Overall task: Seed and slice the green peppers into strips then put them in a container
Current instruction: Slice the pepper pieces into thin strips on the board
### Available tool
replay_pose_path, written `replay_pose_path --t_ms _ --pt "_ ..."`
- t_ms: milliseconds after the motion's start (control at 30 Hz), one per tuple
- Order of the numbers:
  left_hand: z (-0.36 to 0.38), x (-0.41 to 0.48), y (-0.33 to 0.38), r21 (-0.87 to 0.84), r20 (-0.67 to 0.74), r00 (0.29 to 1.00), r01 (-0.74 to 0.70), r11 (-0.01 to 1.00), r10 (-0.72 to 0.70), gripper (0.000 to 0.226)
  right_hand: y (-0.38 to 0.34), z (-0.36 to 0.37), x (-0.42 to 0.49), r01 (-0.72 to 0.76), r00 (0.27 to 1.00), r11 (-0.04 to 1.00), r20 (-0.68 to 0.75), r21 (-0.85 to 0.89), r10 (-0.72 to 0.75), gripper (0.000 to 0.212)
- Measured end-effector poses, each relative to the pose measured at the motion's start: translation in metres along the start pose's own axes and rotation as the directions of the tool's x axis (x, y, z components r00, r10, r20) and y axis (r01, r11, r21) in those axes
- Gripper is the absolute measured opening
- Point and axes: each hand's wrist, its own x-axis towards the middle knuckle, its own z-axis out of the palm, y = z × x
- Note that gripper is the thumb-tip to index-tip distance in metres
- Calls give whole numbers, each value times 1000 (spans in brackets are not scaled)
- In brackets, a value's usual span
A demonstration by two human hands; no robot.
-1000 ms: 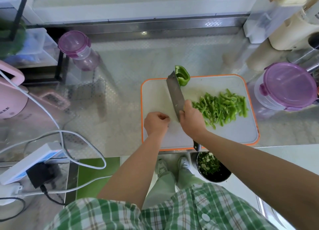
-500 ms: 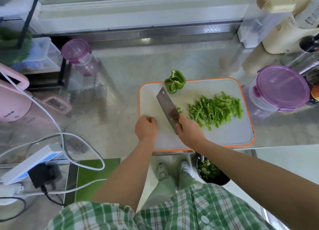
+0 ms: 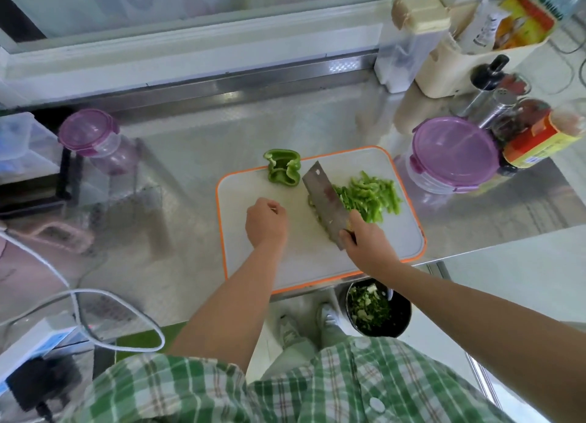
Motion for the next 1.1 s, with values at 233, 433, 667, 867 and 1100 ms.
replay_pose_path --t_ms 233,433,667,867,1100 --pt "-2 29 26 50 -11 999 -44 998 44 39 -10 1 24 -13 999 999 -34 51 15 15" --pt "1 63 46 -14 -4 995 -101 995 101 52 -8 -1 27 -75 996 988 -40 133 81 17" --pt "13 75 48 52 153 979 -148 988 138 46 -14 -3 34 -100 993 985 -43 137 107 20" --pt "-9 69 39 107 120 984 -148 983 135 41 -33 -5 39 -42 998 993 -49 110 47 19" --pt "-50 45 6 74 159 987 18 997 -30 21 -66 1 34 137 990 989 16 60 -138 11"
